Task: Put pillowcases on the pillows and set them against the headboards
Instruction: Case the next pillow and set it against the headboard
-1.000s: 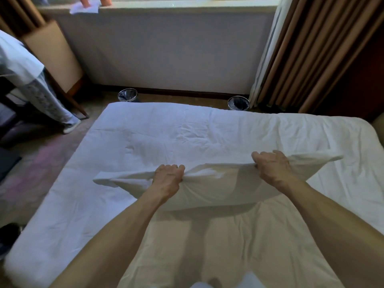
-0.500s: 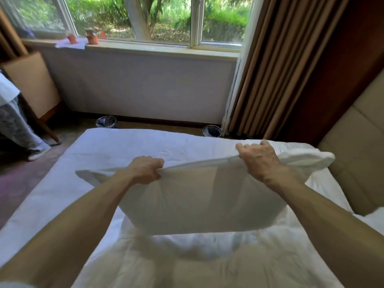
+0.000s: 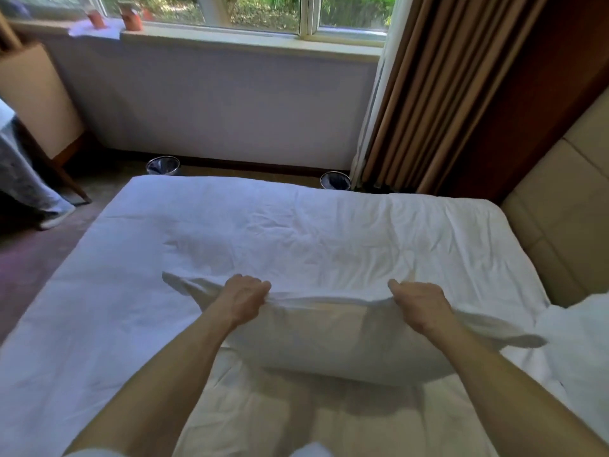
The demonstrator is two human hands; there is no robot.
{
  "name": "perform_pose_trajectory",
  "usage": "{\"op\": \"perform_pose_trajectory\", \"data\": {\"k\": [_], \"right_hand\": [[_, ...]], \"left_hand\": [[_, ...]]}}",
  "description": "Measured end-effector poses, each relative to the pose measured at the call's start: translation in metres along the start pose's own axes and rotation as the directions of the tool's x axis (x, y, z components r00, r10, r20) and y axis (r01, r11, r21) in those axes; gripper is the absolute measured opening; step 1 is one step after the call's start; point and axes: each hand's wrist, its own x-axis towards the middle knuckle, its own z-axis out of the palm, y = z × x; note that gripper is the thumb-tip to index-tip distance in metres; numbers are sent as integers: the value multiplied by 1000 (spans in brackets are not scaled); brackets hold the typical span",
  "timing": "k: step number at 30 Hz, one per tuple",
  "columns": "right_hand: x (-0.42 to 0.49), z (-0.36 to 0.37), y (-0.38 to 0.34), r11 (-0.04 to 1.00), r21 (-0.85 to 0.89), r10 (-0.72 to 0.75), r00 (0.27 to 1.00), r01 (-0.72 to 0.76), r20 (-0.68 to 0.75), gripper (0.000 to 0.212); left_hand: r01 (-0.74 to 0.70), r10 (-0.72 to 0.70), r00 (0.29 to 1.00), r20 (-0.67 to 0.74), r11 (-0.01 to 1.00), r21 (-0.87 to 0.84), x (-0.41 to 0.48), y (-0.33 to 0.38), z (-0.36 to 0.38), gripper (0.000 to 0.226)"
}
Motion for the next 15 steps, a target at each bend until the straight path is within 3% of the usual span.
{"op": "perform_pose_trajectory", "data": {"k": [3, 7, 10, 15], "right_hand": [[9, -11, 0, 999, -31, -30, 998, 29, -50, 44], [17, -28, -14, 994, -77, 75, 997, -77, -28, 26], [20, -32, -25, 978, -51, 201, 979, -202, -16, 22], [25, -30, -28, 977, -55, 207, 978, -208, -17, 22]], "left_hand": [[25, -24, 995, -99, 1000, 9, -4, -1, 3, 10], [27, -24, 987, -160, 1000, 15, -3, -4, -3, 11], [-9, 13, 983, -183, 1000, 27, -4, -7, -10, 20], [-31, 54, 982, -180, 991, 132, -15, -28, -7, 19]]}}
